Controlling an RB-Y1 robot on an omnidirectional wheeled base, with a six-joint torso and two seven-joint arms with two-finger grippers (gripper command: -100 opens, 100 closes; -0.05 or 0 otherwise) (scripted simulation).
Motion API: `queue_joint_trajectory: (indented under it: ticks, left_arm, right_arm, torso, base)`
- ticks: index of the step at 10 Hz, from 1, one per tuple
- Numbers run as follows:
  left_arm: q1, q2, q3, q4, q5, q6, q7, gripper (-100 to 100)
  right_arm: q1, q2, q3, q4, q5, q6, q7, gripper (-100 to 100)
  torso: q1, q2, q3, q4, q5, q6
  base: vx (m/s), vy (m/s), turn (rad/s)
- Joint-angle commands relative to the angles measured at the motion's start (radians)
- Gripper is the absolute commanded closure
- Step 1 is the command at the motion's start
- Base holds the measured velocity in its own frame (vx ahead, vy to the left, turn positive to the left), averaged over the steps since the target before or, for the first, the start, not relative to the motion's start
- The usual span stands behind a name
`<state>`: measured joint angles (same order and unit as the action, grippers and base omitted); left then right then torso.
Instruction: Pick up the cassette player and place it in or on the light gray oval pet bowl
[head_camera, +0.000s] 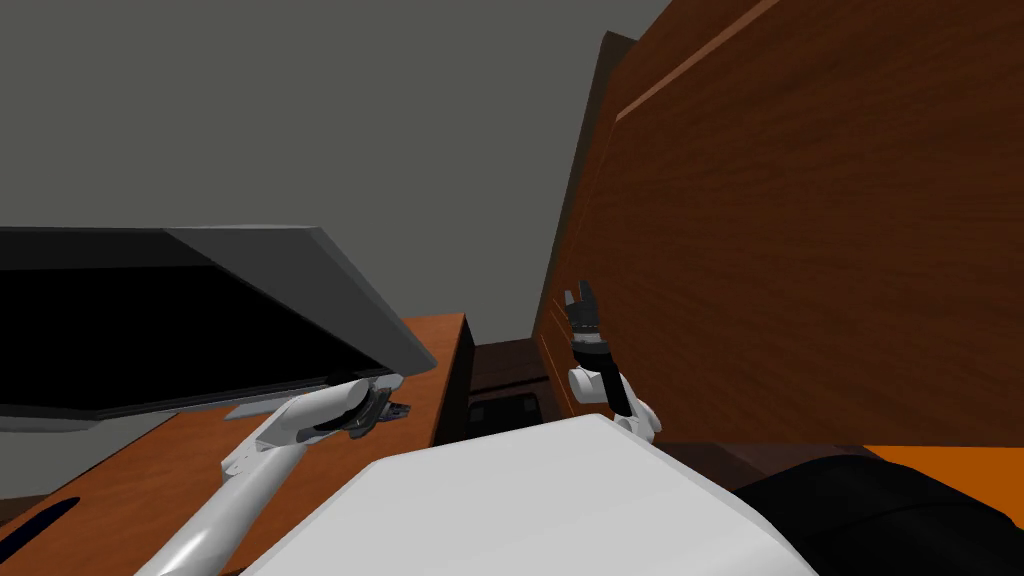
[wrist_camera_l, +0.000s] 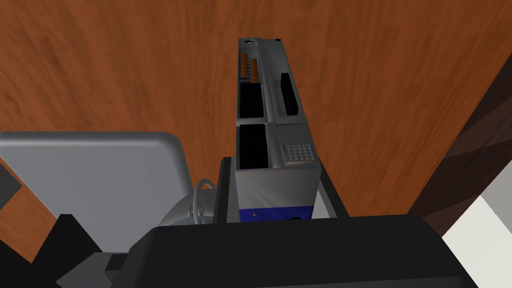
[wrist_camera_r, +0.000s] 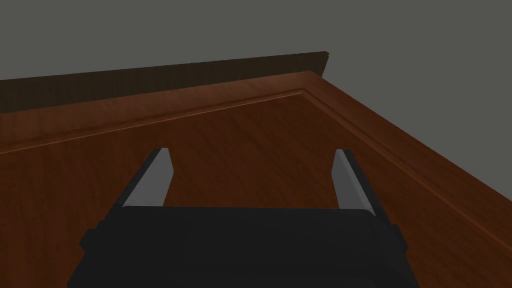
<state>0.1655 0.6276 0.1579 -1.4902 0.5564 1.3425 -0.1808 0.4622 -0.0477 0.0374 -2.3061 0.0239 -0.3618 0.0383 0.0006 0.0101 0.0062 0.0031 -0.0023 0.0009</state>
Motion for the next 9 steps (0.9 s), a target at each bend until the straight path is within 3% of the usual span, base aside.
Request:
queue_joint_trajectory:
  ticks: [1,2,5,9]
  left_arm:
    - [-0.036,0.027,0.011,0.050,0.017,-0.002,0.005,100]
    - [-0.036,0.027,0.011,0.057,0.017,-0.002,0.005,100]
    - [-0.108,0.084,0.026,0.156,0.050,-0.002,0.020,100]
    - [-0.159,0.127,0.033,0.265,0.077,-0.003,0.029,100]
  right_arm:
    - [0.000,0.000,0.000,0.000,0.000,0.000,0.000,0]
    - [0.000,0.000,0.000,0.000,0.000,0.000,0.000,0]
    - [0.000,0.000,0.000,0.000,0.000,0.000,0.000,0]
    - [0.000,0.000,0.000,0.000,0.000,0.000,0.000,0]
  torso:
    - [0.000,0.000,0.000,0.000,0.000,0.000]
    - [0.000,0.001,0.001,0.000,0.000,0.000]
    - [0.000,-0.002,0.000,0.001,-0.001,0.001]
    - [-0.002,0.003,0.003,0.002,-0.001,0.000]
  base:
    - [-0.178,0.022,-0.267]
    - [-0.111,0.019,-0.082]
    - [-0.133,0.023,-0.253]
    - [-0.152,0.012,-0.186]
